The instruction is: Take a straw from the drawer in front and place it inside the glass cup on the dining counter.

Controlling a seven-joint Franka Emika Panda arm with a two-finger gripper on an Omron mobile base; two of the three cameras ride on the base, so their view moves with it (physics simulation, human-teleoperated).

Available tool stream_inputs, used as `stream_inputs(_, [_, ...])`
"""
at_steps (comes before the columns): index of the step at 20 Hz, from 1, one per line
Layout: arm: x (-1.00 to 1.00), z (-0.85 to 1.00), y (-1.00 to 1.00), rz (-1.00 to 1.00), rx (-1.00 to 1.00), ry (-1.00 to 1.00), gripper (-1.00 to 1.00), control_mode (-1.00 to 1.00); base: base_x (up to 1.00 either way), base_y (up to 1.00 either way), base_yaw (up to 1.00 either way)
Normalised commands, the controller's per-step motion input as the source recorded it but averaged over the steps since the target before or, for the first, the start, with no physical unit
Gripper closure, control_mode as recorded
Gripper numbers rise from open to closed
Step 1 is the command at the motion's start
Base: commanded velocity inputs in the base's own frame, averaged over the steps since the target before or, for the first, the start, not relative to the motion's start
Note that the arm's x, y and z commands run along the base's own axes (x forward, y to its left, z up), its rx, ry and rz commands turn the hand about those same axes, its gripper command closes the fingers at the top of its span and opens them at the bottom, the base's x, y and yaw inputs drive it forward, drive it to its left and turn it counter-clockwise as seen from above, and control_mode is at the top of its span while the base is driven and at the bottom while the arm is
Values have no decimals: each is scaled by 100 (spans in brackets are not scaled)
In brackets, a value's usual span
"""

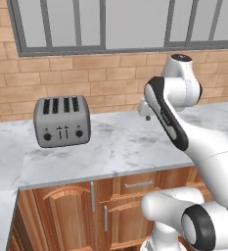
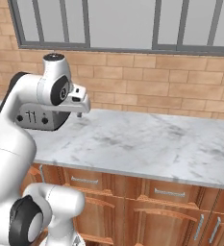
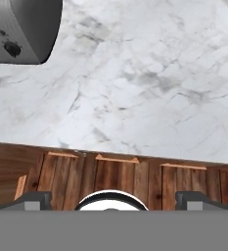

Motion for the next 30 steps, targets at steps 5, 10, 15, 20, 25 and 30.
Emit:
stream_inputs(5, [0,0,-26,-6,0,0,-100,-100,0,0,0])
stream_inputs(10, [0,0,-41,-11,0,6,-100,-100,0,0,0])
stream_inputs(15, [0,-3,-40,-12,0,2,-100,-100,0,0,0])
stream_inputs(20, [-3,-24,-37,-14,3,-4,-100,-100,0,0,0])
stream_inputs(25, [-5,-27,-35,-18,6,-7,-100,-100,0,0,0])
stream_inputs(30, [-4,-24,-33,-21,10,-6,-100,-100,0,0,0])
